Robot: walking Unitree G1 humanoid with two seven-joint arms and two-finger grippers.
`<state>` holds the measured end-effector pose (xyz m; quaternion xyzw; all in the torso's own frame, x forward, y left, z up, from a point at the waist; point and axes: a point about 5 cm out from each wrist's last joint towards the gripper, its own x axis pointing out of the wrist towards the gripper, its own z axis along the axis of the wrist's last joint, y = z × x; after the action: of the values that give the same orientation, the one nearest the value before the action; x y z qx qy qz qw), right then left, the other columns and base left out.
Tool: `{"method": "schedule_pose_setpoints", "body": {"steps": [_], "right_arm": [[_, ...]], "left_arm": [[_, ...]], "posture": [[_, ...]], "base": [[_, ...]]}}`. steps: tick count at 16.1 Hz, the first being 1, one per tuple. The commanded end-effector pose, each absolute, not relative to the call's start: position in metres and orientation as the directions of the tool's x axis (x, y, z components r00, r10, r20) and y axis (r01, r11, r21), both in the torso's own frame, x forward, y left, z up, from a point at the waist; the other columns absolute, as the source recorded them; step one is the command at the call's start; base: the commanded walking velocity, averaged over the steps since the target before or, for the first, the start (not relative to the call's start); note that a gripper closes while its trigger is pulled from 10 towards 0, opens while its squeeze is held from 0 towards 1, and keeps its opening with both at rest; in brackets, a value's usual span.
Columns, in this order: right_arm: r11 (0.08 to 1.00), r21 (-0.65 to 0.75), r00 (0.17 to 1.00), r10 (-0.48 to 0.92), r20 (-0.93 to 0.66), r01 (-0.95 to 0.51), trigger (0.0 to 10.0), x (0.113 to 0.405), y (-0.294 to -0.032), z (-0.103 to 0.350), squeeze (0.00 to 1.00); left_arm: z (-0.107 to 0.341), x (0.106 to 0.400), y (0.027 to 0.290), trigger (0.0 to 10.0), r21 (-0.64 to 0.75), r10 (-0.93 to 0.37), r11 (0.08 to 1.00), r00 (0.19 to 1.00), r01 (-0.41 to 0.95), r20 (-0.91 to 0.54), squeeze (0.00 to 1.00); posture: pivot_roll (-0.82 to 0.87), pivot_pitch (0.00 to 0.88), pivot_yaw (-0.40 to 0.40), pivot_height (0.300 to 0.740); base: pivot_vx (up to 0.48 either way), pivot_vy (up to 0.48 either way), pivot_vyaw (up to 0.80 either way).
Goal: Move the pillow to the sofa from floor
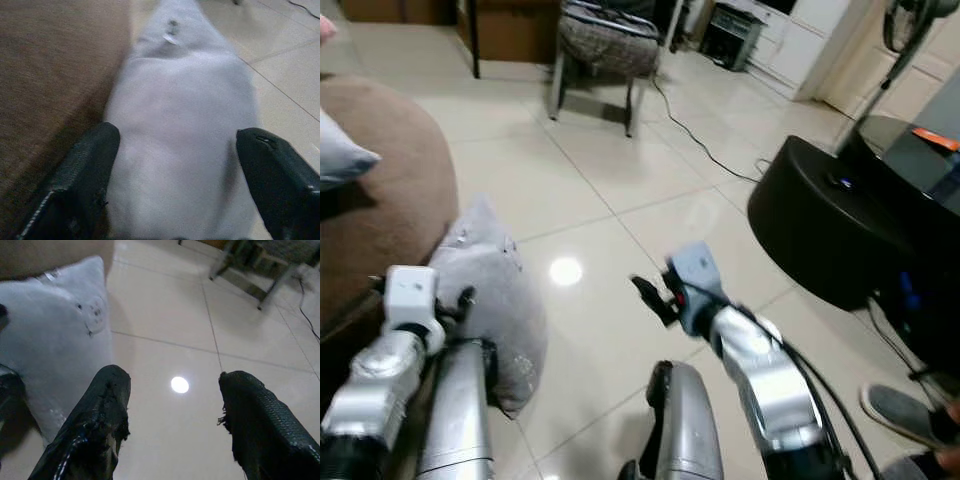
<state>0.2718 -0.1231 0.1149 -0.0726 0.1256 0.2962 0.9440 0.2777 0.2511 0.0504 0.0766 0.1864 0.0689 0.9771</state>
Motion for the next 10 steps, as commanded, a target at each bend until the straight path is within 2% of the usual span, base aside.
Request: {"method": "schedule_pose_setpoints", "body": {"steps": [1, 3, 5, 6, 7, 8, 9, 10], "right_arm": [[0.814, -0.068, 0.794, 0.538, -0.282, -0.576, 10.0, 0.274, -0.132, 0.12, 0.0], [0.789, -0.047, 0.771, 0.585, -0.251, -0.613, 10.0, 0.272, -0.13, 0.13, 0.0], [0.775, -0.044, 0.756, 0.6, -0.261, -0.63, 10.0, 0.268, -0.128, 0.128, 0.0], [0.764, -0.049, 0.743, 0.607, -0.281, -0.643, 10.0, 0.264, -0.127, 0.125, 0.0], [0.763, -0.048, 0.74, 0.606, -0.29, -0.644, 10.0, 0.262, -0.127, 0.123, 0.0], [0.775, -0.042, 0.75, 0.595, -0.289, -0.631, 10.0, 0.262, -0.129, 0.121, 0.0], [0.787, -0.038, 0.761, 0.582, -0.285, -0.616, 10.0, 0.262, -0.131, 0.12, 0.0], [0.793, -0.037, 0.768, 0.575, -0.282, -0.608, 10.0, 0.262, -0.132, 0.12, 0.0]], "left_arm": [[0.05, 0.282, 0.246, 10.0, 0.17, 0.154, 0.98, 0.929, -0.101, -0.337, 1.0], [0.048, 0.289, 0.254, 10.0, 0.251, 0.187, 0.962, 0.928, -0.107, -0.322, 1.0], [0.047, 0.292, 0.256, 10.0, 0.273, 0.191, 0.957, 0.921, -0.098, -0.339, 1.0], [0.043, 0.294, 0.256, 10.0, 0.276, 0.167, 0.959, 0.912, -0.062, -0.375, 0.93], [0.04, 0.295, 0.254, 10.0, 0.276, 0.137, 0.961, 0.904, -0.022, -0.405, 0.67], [0.038, 0.296, 0.255, 8.0, 0.283, 0.118, 0.959, 0.898, 0.007, -0.423, 0.27], [0.038, 0.298, 0.257, 6.4, 0.3, 0.122, 0.954, 0.892, 0.016, -0.435, 0.21], [0.039, 0.3, 0.259, 1.1, 0.302, 0.121, 0.953, 0.889, 0.02, -0.442, 0.01]], "posture": [[0.05, 0.0, -0.259, 0.457], [0.03, 0.013, -0.253, 0.457], [0.03, 0.016, -0.243, 0.457], [0.04, 0.014, -0.224, 0.457], [0.04, 0.012, -0.215, 0.457], [0.05, 0.008, -0.188, 0.457], [0.05, 0.006, -0.169, 0.457], [0.05, 0.005, -0.145, 0.457]], "base": [[0.0, 0.0, 0.0], [0.0, 0.0, 0.0], [0.0, 0.0, 0.0], [0.0, 0.0, 0.0], [0.0, 0.0, 0.0], [0.0, 0.0, 0.0], [0.0, 0.0, 0.0], [0.0, 0.0, 0.0]]}}
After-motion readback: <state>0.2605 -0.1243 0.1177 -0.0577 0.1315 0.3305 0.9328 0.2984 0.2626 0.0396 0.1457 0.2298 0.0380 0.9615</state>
